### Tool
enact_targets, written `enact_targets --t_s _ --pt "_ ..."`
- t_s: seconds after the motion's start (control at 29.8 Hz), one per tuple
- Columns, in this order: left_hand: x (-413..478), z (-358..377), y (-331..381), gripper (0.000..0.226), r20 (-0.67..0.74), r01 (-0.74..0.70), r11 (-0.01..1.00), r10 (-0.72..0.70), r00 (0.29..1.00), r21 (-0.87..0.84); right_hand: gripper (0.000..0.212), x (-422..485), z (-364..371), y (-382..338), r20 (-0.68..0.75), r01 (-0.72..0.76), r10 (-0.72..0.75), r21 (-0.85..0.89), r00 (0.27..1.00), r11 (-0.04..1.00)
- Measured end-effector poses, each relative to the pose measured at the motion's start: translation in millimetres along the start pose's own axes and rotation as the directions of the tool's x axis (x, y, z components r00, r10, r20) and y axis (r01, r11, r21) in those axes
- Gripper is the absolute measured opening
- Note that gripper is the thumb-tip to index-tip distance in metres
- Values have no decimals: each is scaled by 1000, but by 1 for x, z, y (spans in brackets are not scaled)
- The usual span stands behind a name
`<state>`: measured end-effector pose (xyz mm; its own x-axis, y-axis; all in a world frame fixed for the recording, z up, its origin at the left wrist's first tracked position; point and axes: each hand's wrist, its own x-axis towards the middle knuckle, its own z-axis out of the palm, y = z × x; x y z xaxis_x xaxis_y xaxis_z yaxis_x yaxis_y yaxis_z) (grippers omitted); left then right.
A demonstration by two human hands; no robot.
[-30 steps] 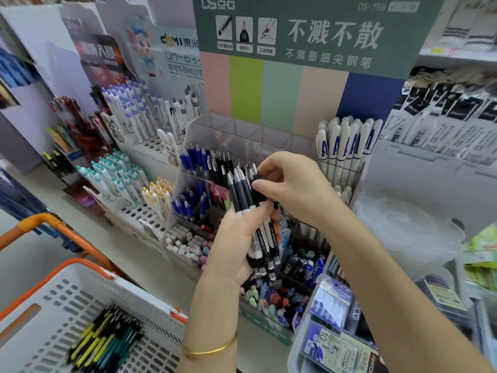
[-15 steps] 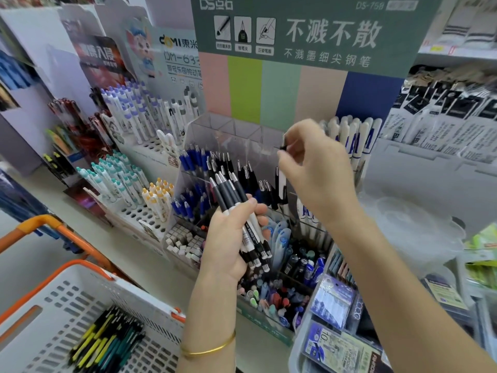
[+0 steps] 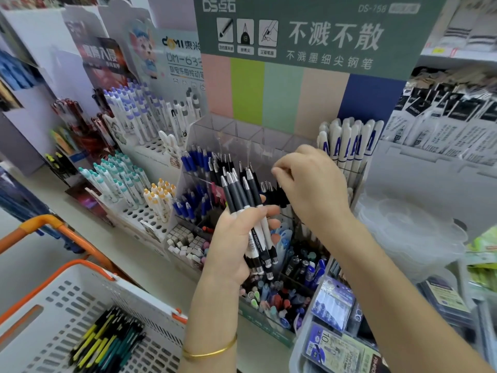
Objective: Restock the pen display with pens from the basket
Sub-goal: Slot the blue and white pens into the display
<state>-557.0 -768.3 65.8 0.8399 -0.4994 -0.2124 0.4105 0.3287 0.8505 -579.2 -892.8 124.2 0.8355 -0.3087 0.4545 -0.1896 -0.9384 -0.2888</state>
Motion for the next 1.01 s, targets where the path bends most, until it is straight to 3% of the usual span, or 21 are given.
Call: enact_targets --t_s 0.07,0.17,0.27,0.4,0.5,0.57,0.64,0.84,1.01 --pt "0 2 0 10 47 -21 1000 20 999 12 30 0 -6 -6 66 4 -18 209 998 978" --pt "-2 7 3 34 94 -46 999 46 994 -3 23 -1 -6 -11 197 -15 -44 286 979 958" --pt "-5 6 3 24 98 -39 999 37 995 22 13 2 -6 -7 207 -72 -14 401 978 913" --pt "-2 3 8 8 32 -8 999 9 999 -45 5 4 -12 -5 -48 -33 67 520 997 853" --pt "0 -3 7 11 -46 -19 999 17 999 -42 8 4 -20 -3 -292 45 145 558 945 828" --pt "1 -5 5 11 -79 -29 999 27 996 -21 6 5 -24 0 -386 77 143 501 911 862" --pt "2 -4 4 10 -97 -47 998 44 994 -29 3 4 -22 3 -370 66 102 415 923 907" --pt "3 0 1 8 -57 -39 999 37 998 -31 15 -7 2 3 -107 -43 58 138 993 989" --pt "0 2 3 8 15 -18 998 19 1000 -59 10 -8 15 3 92 28 -3 -275 996 961"
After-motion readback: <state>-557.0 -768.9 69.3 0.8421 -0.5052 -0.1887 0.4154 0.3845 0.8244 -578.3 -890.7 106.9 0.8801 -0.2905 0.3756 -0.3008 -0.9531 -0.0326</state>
